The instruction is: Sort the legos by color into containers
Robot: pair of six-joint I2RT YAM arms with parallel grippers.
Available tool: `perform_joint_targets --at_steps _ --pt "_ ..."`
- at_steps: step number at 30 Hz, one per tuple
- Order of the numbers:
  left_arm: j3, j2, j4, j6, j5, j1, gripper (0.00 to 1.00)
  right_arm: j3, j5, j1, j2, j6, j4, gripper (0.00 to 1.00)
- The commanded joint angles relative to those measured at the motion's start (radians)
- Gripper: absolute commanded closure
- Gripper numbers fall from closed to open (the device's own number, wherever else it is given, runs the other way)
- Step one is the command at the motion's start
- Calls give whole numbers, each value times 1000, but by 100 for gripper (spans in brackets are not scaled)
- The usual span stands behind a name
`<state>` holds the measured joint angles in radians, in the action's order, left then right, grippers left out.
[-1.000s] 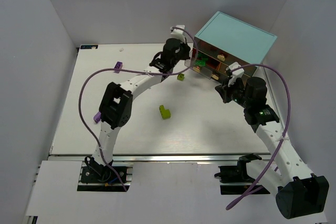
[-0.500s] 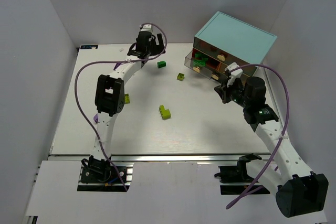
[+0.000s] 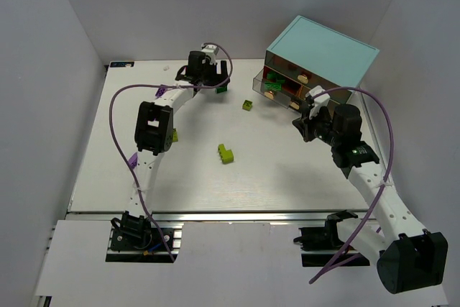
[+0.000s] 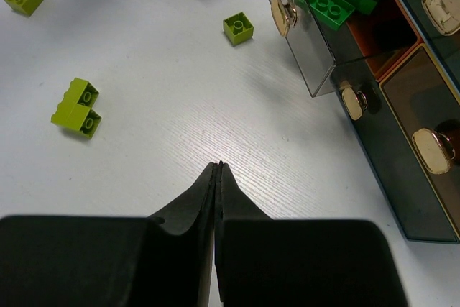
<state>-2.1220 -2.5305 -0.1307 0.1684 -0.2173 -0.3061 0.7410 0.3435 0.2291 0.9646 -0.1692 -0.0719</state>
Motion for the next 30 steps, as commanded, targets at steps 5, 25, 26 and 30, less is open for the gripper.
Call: perform_joint_targets --at_steps 5,25,26,30 --pt "14 22 34 -124 -88 -4 2 6 9 0 8 -18 41 100" --pt "28 -2 -6 -241 -125 5 19 5 -1 -1 10 -19 43 100" --pt "27 -4 -7 -237 -122 5 26 4 -1 -2 8 -19 41 100" --pt "34 -5 -3 -231 -113 5 36 6 0 -1 10 -19 43 100"
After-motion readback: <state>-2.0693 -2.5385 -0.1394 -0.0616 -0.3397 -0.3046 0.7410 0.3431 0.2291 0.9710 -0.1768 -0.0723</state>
